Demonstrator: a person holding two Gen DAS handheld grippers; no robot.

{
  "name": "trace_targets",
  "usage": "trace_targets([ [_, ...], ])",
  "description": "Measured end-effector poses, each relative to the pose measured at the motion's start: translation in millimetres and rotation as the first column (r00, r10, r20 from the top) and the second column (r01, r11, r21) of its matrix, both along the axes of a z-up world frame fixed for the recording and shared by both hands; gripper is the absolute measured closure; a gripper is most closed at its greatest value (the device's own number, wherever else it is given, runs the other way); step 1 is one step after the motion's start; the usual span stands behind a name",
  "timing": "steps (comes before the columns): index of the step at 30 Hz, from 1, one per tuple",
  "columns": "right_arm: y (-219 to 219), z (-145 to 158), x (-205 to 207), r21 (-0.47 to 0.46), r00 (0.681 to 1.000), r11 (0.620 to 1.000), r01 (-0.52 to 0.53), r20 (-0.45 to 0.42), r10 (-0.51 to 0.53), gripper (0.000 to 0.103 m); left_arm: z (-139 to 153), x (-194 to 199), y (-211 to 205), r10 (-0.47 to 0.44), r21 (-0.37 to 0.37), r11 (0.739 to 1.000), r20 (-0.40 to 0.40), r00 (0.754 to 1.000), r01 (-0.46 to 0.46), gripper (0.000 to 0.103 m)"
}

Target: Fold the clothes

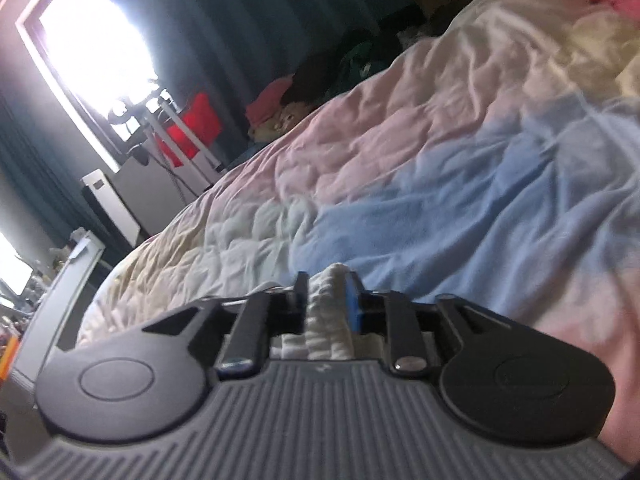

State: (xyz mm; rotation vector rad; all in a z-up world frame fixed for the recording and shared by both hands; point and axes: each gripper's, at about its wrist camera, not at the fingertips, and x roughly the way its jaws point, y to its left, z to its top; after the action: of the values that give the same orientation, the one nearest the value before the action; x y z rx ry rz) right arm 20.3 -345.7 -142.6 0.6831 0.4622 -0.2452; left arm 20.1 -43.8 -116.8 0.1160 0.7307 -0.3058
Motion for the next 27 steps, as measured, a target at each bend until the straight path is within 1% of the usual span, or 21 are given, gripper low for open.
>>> trace_targets([
  [1,1.1,4.1,-8.3,0.002,1.000,1.000,0.009,0.008,-0.009,0.051,0.2,-0.2,-0.1,0.001,-0.001,1.000,-0.001,1.000,-0.001,0.000],
  [2,1.2,8.3,-19.3,0.018,0.999,1.000,0.016,0.030,-0.016,0.031,0.3,-0.3,-0.1,0.003,-0.003,1.000,-0.001,1.000,-0.003,0.000],
  [3,1.3,12.5,-30.3,0.034,0.998,0.999,0.022,0.052,-0.023,0.017,0.5,-0.5,-0.2,0.004,-0.004,1.000,-0.002,1.000,-0.004,0.000],
  [4,1.5,16.7,-41.3,0.050,0.997,0.998,0.027,0.073,-0.031,0.014,0.7,-0.6,-0.3,0.005,-0.006,1.000,-0.003,1.000,-0.005,0.000],
  [5,1.0,19.8,-52.1,0.066,0.995,0.997,0.038,0.087,-0.044,0.016,0.9,-0.8,-0.3,0.007,-0.007,1.000,-0.003,1.000,-0.007,0.000],
  [8,-4.1,22.5,-83.2,0.122,0.990,0.987,0.103,0.079,-0.113,0.017,1.4,-1.2,-0.5,0.011,-0.011,1.000,-0.006,1.000,-0.011,0.000],
  [9,-6.7,21.5,-94.5,0.143,0.986,0.980,0.139,0.069,-0.150,0.017,1.7,-1.3,-0.1,0.014,-0.015,1.000,-0.008,1.000,-0.014,0.000],
  [10,-11.3,16.0,-106.8,0.165,0.977,0.965,0.202,0.039,-0.211,0.016,2.1,-1.6,0.2,0.018,-0.016,1.000,-0.011,1.000,-0.018,0.000],
  [12,-19.9,4.5,-125.6,0.200,0.960,0.939,0.280,-0.035,-0.279,0.015,3.4,-2.1,1.1,0.025,-0.023,0.999,-0.013,1.000,-0.025,0.000],
  [13,-22.8,-2.7,-131.3,0.239,0.960,0.930,0.278,-0.056,-0.273,0.015,4.0,-2.4,1.6,0.029,-0.027,0.999,-0.014,0.999,-0.029,0.000],
  [14,-24.9,-10.9,-134.6,0.299,0.964,0.917,0.265,-0.067,-0.256,0.015,4.2,-2.1,1.9,0.032,-0.030,0.999,-0.017,0.999,-0.032,0.000],
  [16,-27.8,-29.2,-133.7,0.434,0.977,0.876,0.211,-0.080,-0.196,0.015,4.1,-1.5,2.1,0.036,-0.031,0.999,-0.020,0.999,-0.036,0.000],
  [17,-27.6,-37.0,-130.5,0.486,0.983,0.855,0.183,-0.084,-0.163,0.015,3.9,-1.5,1.9,0.038,-0.031,0.999,-0.020,0.999,-0.038,0.000],
  [20,-18.4,-48.4,-114.8,0.510,0.990,0.851,0.129,-0.108,-0.086,0.015,4.1,-1.9,1.7,0.039,-0.030,0.999,-0.020,0.999,-0.040,0.000],
  [23,-5.4,-54.3,-94.0,0.498,0.991,0.864,0.069,-0.130,-0.003,0.015,4.4,-1.2,0.6,0.046,-0.031,0.998,-0.022,0.999,-0.047,0.000],
  [24,0.4,-55.4,-87.5,0.489,0.990,0.871,0.049,-0.137,0.021,0.015,4.4,-0.6,0.7,0.050,-0.034,0.998,-0.025,0.998,-0.051,0.000],
  [27,12.5,-55.1,-68.8,0.418,0.984,0.908,0.009,-0.167,0.068,0.014,3.4,2.0,4.1,0.067,-0.050,0.996,-0.041,0.997,-0.069,0.000],
])
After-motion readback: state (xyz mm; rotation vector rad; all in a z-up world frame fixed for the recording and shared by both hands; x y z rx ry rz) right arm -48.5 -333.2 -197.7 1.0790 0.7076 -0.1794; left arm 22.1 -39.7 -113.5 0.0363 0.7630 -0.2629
